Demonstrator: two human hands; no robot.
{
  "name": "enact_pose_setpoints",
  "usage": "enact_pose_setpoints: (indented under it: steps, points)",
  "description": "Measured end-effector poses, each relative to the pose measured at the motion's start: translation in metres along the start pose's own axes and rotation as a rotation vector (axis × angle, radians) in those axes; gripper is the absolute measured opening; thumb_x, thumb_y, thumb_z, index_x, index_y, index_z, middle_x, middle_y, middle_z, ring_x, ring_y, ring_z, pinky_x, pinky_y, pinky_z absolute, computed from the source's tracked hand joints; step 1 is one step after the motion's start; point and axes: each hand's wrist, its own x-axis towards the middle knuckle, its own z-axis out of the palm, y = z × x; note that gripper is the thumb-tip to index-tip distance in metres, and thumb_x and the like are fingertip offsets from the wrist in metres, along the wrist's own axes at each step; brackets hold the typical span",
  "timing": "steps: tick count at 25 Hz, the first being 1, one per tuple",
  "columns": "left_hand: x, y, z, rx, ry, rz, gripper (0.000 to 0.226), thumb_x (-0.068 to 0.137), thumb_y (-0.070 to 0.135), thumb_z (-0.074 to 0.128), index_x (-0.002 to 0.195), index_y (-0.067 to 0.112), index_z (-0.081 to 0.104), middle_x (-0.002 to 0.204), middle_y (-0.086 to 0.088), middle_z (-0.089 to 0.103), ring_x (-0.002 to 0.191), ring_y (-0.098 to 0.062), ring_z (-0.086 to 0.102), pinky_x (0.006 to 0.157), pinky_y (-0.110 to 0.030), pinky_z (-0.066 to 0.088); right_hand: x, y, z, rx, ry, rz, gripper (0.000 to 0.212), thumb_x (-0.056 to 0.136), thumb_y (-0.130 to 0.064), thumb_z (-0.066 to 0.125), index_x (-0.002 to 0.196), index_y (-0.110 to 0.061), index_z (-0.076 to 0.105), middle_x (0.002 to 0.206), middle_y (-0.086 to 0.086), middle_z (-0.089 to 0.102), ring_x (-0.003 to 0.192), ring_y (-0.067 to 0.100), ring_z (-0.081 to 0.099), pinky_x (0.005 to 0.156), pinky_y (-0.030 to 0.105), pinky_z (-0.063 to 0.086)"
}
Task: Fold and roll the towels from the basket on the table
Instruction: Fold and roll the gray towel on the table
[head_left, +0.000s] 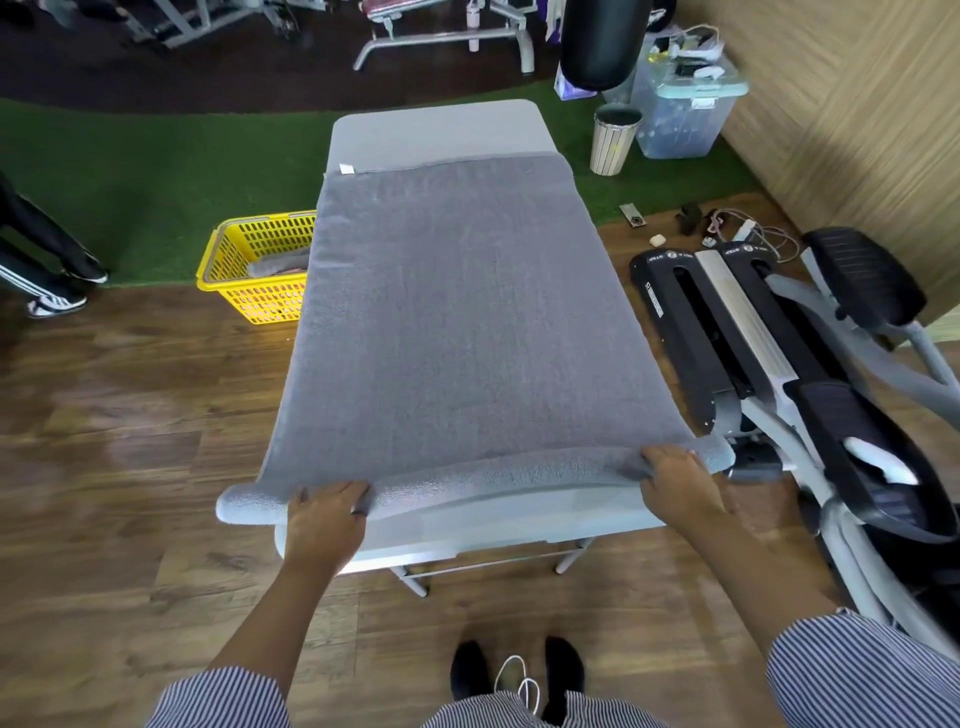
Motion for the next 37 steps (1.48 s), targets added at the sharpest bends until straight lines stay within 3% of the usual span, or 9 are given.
enact_pose_setpoints:
  steps: [3,11,15,19,24,28,30,32,37]
  points:
    - [0.006,-0.017,-0.007,-0.112,0.034,-0.017,0.030,0.071,0.022,0.053,0.094,0.020,0.071,0.092,0.002,0.073,0.087,-0.026,0.068,0.083,-0.045,0.046,-0.004,0.001,-0.011,-0.055,-0.032,0.039,0.026,0.088,-0.020,0.043,0.107,-0.013,0.059,0.104,0.006,0.065,0.098,0.025,0.056,0.092,0.033,0.035]
    - [0.007,-0.032,-0.005,0.006,-0.001,-0.102,0.052,0.064,0.018,0.081,0.113,0.018,0.065,0.111,0.004,0.068,0.104,-0.024,0.065,0.110,-0.059,0.020,-0.007,0.009,0.010,0.077,-0.058,0.029,0.049,0.092,-0.013,0.044,0.140,-0.009,0.036,0.145,0.004,0.038,0.139,0.020,0.025,0.113,0.054,0.005]
    - [0.010,-0.032,-0.012,0.107,0.071,0.004,0.044,0.054,-0.003,0.079,0.093,0.012,0.066,0.080,-0.002,0.071,0.069,-0.027,0.068,0.079,-0.052,0.050,-0.005,0.013,0.007,0.135,-0.095,0.004,0.058,0.084,-0.002,0.048,0.140,-0.010,0.036,0.144,0.007,0.037,0.138,0.022,0.024,0.113,0.052,0.000]
    - [-0.001,-0.033,-0.017,0.181,0.118,0.032,0.027,0.066,0.026,0.046,0.080,0.015,0.067,0.061,0.002,0.067,0.049,-0.026,0.061,0.064,-0.042,0.045,-0.008,0.011,0.007,0.162,-0.062,0.013,0.047,0.083,0.005,0.043,0.128,-0.006,0.049,0.127,0.011,0.052,0.126,0.027,0.039,0.114,0.048,-0.003]
    - [-0.012,-0.043,-0.013,0.159,0.185,-0.030,0.024,0.065,0.023,0.053,0.084,0.018,0.068,0.075,0.002,0.071,0.063,-0.030,0.064,0.075,-0.050,0.041,-0.004,0.011,0.005,0.074,0.019,-0.027,0.032,0.084,0.002,0.042,0.110,-0.008,0.060,0.103,0.010,0.063,0.101,0.032,0.053,0.112,0.047,0.020]
    - [-0.012,-0.039,-0.008,0.072,0.345,-0.024,0.024,0.080,0.022,0.045,0.088,0.017,0.067,0.091,0.001,0.069,0.084,-0.025,0.067,0.087,-0.052,0.040,-0.004,0.005,0.001,-0.008,0.224,-0.048,0.030,0.072,0.014,0.057,0.096,-0.003,0.062,0.092,0.014,0.061,0.082,0.037,0.059,0.077,0.046,0.048]
    - [-0.014,-0.036,-0.001,0.023,0.300,-0.013,0.032,0.077,0.030,0.040,0.086,0.019,0.068,0.089,0.005,0.069,0.083,-0.022,0.067,0.092,-0.051,0.040,-0.006,0.004,0.007,0.057,0.132,-0.013,0.034,0.080,0.009,0.049,0.109,-0.003,0.061,0.108,0.015,0.063,0.104,0.036,0.055,0.097,0.044,0.041]
    - [-0.016,-0.037,0.004,0.016,0.233,-0.023,0.031,0.069,0.032,0.054,0.094,0.019,0.069,0.095,0.005,0.069,0.086,-0.020,0.067,0.098,-0.052,0.037,-0.007,0.008,0.016,0.130,0.063,-0.031,0.043,0.082,0.005,0.047,0.124,-0.002,0.053,0.128,0.012,0.054,0.127,0.029,0.042,0.116,0.039,0.011]
    - [-0.013,-0.032,-0.001,0.000,0.148,-0.096,0.041,0.055,0.005,0.085,0.092,0.014,0.070,0.089,0.002,0.072,0.082,-0.023,0.069,0.096,-0.057,0.039,-0.007,0.008,0.017,0.199,0.063,-0.058,0.052,0.072,0.018,0.045,0.121,0.001,0.053,0.124,0.015,0.053,0.121,0.029,0.043,0.116,0.040,0.001]
